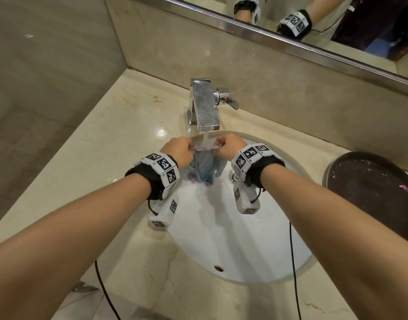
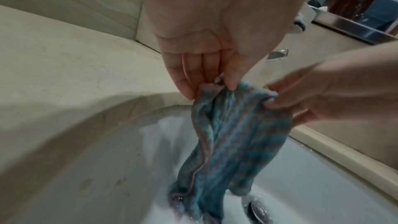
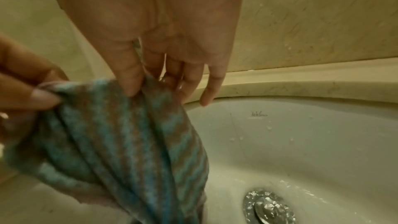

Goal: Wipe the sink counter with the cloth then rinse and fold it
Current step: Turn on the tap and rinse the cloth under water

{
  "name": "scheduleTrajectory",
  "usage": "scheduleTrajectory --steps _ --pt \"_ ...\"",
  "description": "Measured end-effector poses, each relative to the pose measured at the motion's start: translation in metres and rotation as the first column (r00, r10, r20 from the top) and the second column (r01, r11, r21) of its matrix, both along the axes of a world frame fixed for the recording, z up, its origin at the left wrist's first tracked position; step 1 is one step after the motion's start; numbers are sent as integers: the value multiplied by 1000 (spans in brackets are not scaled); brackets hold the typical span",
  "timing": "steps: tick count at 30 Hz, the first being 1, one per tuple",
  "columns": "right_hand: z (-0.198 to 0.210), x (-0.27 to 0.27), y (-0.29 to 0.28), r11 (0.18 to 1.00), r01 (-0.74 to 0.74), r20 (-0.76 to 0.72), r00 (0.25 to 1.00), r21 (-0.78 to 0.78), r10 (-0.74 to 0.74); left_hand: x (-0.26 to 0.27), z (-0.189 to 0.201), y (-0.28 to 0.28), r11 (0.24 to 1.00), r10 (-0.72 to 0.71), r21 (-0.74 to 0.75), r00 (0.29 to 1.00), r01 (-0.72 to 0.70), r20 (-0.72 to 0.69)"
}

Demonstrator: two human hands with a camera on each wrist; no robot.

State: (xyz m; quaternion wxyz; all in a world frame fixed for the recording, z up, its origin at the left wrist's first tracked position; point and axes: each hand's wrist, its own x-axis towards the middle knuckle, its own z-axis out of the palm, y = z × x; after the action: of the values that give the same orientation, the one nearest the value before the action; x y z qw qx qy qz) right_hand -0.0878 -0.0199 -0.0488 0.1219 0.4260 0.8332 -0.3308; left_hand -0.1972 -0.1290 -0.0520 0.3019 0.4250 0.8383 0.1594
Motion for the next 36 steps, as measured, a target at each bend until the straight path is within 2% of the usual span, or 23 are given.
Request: scheduleTrajectory --steps 3,7,11,13,17,19,21,23,26,28,30,36 --pt "8 -4 -2 995 42 -162 985 -91 -56 0 -4 -1 1000 26 1 1000 -26 16" --pt "17 -12 -6 991 17 -183 982 -132 -42 2 0 3 997 37 72 997 -42 65" --pt "18 -13 -6 998 36 -192 980 -50 -45 2 5 6 994 37 108 999 -33 -31" --pt "16 -10 -5 1000 10 -149 989 -9 -12 1 6 6 989 57 139 998 -52 -26" --pt "0 -7 -3 986 -149 118 983 69 140 3 7 8 983 66 171 998 -66 4" --pt "-5 -5 -4 983 -157 190 972 94 137 5 8 10 987 53 154 999 -53 8" --pt "-7 -3 -2 982 -152 203 971 115 127 5 8 11 987 59 151 998 -60 11" --pt "-5 -3 0 986 -138 175 977 94 120 4 7 11 990 66 124 998 -67 14" --pt "0 -4 5 997 -69 -17 997 33 69 2 4 8 1000 19 19 1000 -19 13" --pt "8 -7 3 997 -76 -98 992 22 78 2 4 7 999 -33 -14 999 33 20" --pt "14 -11 1 992 -126 -106 986 27 128 3 4 7 998 -58 0 998 58 22" --pt "9 -9 -1 986 -153 -50 986 70 157 -2 3 12 995 25 98 999 -22 -23"
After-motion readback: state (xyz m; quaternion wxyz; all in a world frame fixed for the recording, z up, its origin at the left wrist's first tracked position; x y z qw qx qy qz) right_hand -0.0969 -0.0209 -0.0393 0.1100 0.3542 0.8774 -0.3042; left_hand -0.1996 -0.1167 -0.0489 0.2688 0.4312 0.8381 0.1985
